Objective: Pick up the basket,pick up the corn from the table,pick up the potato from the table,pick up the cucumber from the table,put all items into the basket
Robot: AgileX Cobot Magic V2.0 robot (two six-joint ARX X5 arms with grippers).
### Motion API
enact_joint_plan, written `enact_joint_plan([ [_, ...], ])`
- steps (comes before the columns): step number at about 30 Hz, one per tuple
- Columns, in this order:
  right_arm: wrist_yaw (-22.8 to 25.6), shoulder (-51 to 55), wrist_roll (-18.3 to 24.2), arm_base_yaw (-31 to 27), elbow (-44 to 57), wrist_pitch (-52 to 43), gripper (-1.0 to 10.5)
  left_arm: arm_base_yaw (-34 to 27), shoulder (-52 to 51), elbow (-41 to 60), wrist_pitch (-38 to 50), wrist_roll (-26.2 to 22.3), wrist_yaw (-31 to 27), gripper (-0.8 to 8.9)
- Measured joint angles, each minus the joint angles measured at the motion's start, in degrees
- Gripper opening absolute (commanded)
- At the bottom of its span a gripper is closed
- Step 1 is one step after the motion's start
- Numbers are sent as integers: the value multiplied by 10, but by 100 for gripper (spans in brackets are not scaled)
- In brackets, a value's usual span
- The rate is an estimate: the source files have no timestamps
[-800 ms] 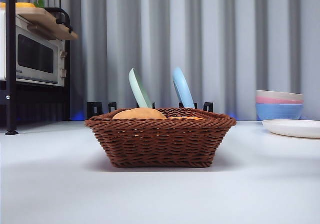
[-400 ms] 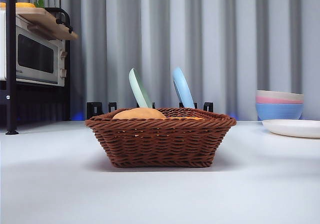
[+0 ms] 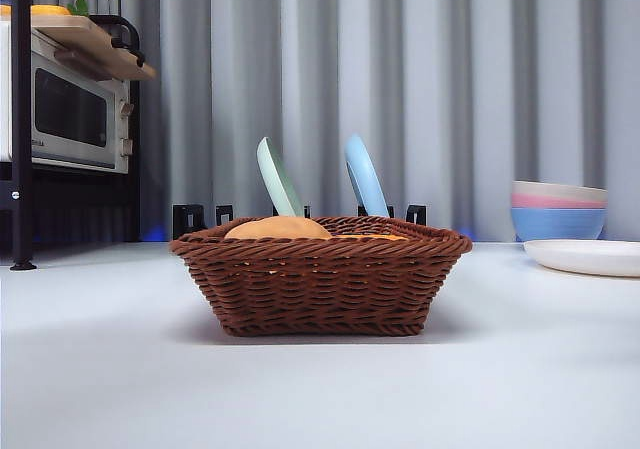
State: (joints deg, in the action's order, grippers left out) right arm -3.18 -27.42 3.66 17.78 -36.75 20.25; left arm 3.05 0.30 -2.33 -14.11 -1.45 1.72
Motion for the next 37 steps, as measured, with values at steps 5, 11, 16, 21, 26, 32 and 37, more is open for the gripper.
enact_joint_plan([
  [5,-67,91,9,-89,109,-89,2,0,0,0,0,0,0,-3],
  [11,-82,200,9,-131,246,-156,2,0,0,0,0,0,0,-3],
  [16,-43,246,5,-133,319,-152,2,0,0,0,0,0,0,-3],
  [21,-41,272,-7,-133,347,-154,2,0,0,0,0,0,0,-3],
  [26,-41,272,-15,-133,356,-145,2,0,0,0,0,0,0,-3],
  [32,-41,268,-52,-133,357,-107,2,0,0,0,0,0,0,-3],
  [37,-41,256,-87,-133,357,-106,2,0,0,0,0,0,0,-3],
])
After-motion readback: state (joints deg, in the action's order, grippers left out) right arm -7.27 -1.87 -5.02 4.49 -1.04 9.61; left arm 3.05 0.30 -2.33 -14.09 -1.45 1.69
